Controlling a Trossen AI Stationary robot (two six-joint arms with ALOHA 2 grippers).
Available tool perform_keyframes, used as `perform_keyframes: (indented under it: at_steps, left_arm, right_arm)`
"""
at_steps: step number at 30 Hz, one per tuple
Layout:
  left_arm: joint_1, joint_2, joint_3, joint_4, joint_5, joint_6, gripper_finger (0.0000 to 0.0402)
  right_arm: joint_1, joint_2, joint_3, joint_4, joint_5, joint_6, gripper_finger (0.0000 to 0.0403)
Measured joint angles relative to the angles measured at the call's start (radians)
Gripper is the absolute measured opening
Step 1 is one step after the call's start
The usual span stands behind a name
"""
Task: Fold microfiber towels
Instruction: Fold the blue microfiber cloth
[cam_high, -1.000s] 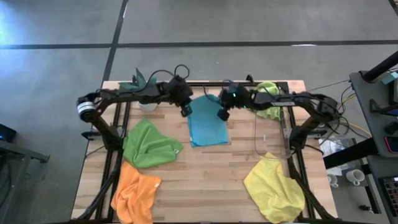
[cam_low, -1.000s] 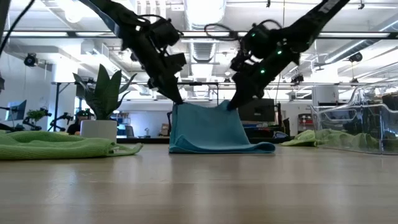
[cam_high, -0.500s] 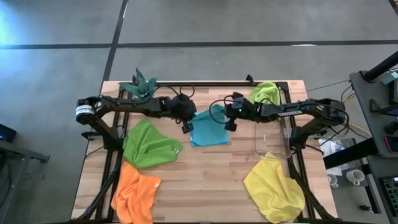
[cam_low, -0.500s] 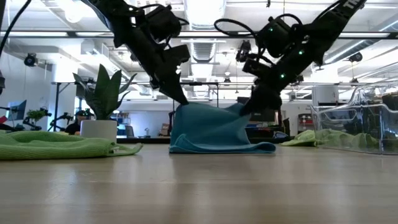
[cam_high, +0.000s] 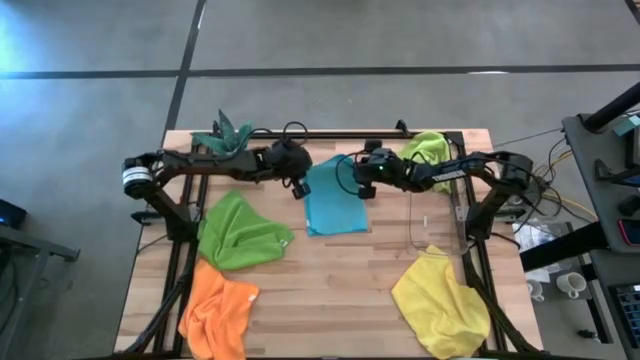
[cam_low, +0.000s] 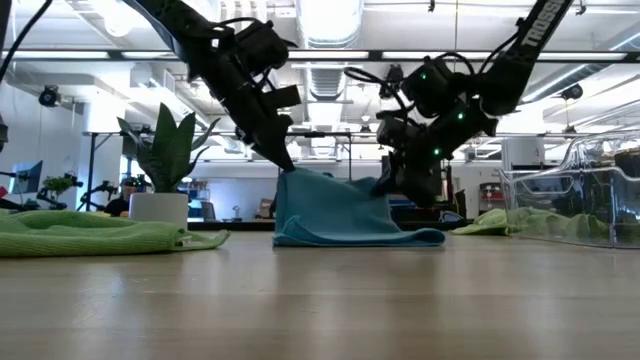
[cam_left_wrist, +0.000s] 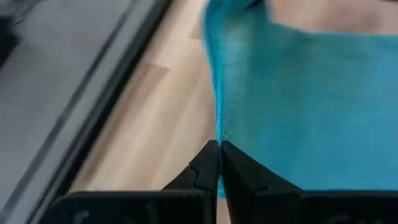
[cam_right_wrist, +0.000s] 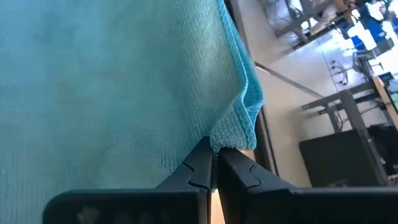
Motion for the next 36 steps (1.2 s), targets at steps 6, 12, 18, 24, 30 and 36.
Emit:
perform_keyframes:
  at_steps: [6,12,18,24,30,36]
  left_arm:
    - [-0.016,-0.002,0.000,-0.004,0.108,0.045,0.0000]
    - [-0.041,-0.003,-0.003,-0.027,0.232,0.107,0.0000]
    - [-0.047,-0.003,-0.014,-0.073,0.326,0.149,0.0000]
    - [-0.079,0.016,-0.015,-0.084,0.414,0.147,0.0000]
    - [-0.115,0.042,-0.016,-0.088,0.414,0.129,0.0000]
    - [-0.152,0.039,-0.014,-0.089,0.414,0.115,0.0000]
  right_arm:
    - [0.040,-0.064,-0.020,-0.054,-0.002,-0.029,0.0009]
    - [0.105,-0.180,-0.082,-0.125,-0.003,-0.022,0.0009]
    - [0.186,-0.214,-0.138,-0.162,-0.017,0.115,0.0009]
    - [0.263,-0.215,-0.145,-0.244,-0.015,0.143,0.0009]
    - [0.307,-0.216,-0.142,-0.255,0.083,0.035,0.0012]
    - [0.347,-0.264,-0.142,-0.310,0.145,-0.013,0.0012]
